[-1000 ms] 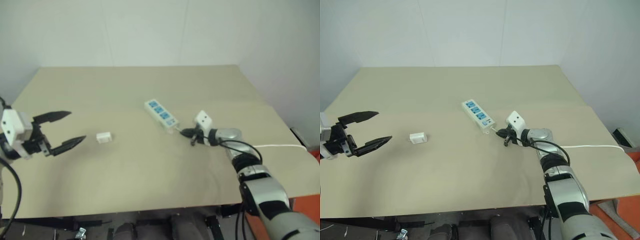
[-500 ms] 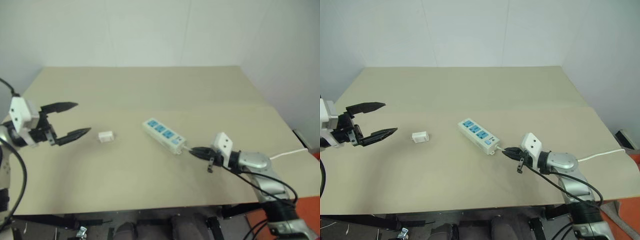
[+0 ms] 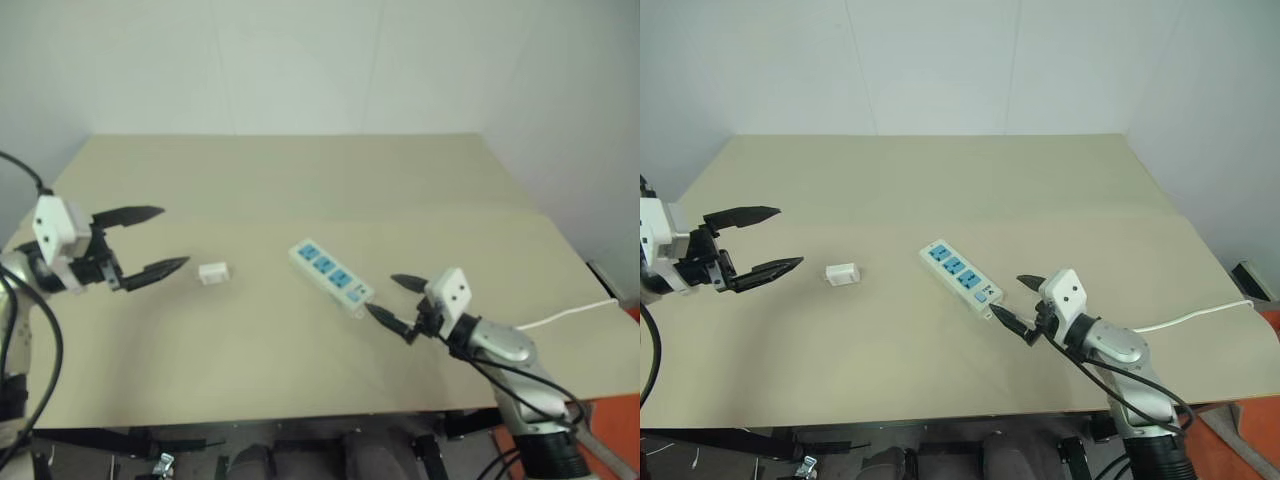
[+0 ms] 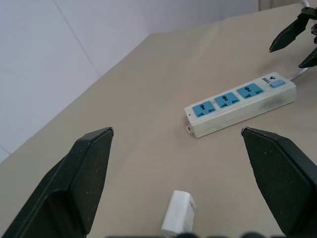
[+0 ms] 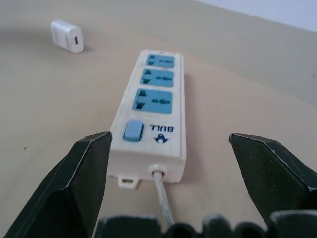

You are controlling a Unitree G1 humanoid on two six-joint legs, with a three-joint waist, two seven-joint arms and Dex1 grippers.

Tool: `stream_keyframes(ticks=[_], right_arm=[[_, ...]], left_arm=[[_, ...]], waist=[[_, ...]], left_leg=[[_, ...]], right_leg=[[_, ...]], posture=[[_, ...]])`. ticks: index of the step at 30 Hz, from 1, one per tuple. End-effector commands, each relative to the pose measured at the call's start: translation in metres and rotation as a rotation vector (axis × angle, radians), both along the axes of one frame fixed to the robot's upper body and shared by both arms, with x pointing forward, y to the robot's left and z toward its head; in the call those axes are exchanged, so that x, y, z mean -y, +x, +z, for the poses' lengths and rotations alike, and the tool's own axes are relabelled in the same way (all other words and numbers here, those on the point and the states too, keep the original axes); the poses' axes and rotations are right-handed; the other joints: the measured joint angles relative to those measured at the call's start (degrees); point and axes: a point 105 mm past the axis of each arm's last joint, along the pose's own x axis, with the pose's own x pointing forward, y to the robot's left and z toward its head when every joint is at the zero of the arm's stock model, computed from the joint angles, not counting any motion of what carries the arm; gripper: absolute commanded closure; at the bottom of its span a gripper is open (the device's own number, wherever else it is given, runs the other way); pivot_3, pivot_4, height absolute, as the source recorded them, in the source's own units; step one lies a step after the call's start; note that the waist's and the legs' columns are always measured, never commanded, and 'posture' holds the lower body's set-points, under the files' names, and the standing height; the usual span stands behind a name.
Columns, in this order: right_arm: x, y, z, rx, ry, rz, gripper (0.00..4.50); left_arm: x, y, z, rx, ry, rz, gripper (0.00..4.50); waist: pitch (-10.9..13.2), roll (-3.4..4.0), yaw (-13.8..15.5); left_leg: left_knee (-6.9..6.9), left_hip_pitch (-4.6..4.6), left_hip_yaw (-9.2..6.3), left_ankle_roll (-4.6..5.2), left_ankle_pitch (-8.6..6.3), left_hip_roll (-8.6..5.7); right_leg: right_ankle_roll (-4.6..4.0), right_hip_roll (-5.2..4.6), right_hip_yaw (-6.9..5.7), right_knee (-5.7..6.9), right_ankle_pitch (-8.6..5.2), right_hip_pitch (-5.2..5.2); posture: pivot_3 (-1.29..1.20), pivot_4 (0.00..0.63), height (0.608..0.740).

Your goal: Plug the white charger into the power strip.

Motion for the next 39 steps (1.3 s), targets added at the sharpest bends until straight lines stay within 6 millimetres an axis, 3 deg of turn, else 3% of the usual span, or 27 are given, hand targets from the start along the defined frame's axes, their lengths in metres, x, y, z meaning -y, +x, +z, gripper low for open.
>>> stream_keyframes(ticks=[1,17,25,37,39], right_arm=[[-0.008,0.002,0.012,0.064,0.013,-0.013,0.02],[-0.031,0.014,-0.010,0.000,-0.001,0.027,0.02],[-0.040,0.014,-0.019,-0.056,0.074,0.023,0.02],[-0.041,0.017,-0.037,-0.101,0.046,-0.004,0.02],[-0.041,0.017,-0.037,-0.108,0.064,-0.001,0.40]], left_arm=[[0.001,-0.004,0.011,0.055,0.007,0.003,0.00],[-0.001,-0.008,0.011,0.068,-0.006,0.038,0.00],[0.000,-0.010,0.010,0.073,-0.014,0.040,0.00],[0.001,-0.009,0.012,0.081,-0.015,0.036,0.00],[0.002,-0.009,0.012,0.082,-0.016,0.035,0.00]], waist=[[0.0,0.00,0.0],[0.0,0.00,0.0],[0.0,0.00,-0.1],[0.0,-0.01,-0.1],[0.0,-0.02,-0.1]], left_leg=[[0.00,0.00,0.00,0.00,0.00,0.00],[0.00,0.00,0.00,0.00,0.00,0.01],[0.00,-0.03,0.00,0.00,0.00,0.01],[-0.01,-0.02,0.00,0.00,0.00,0.02],[0.00,-0.01,0.00,0.00,0.00,0.02]], right_leg=[[0.00,0.00,0.00,0.01,0.00,-0.01],[0.00,0.00,0.00,0.01,0.00,-0.02],[-0.01,0.00,0.00,-0.01,0.00,-0.04],[-0.01,0.00,-0.01,0.00,0.00,-0.05],[-0.01,0.00,-0.01,0.00,0.00,-0.04]], posture=[[0.00,0.150,0.740],[0.00,0.150,0.740],[0.00,0.150,0.740],[0.00,0.150,0.740],[0.00,0.150,0.740]])
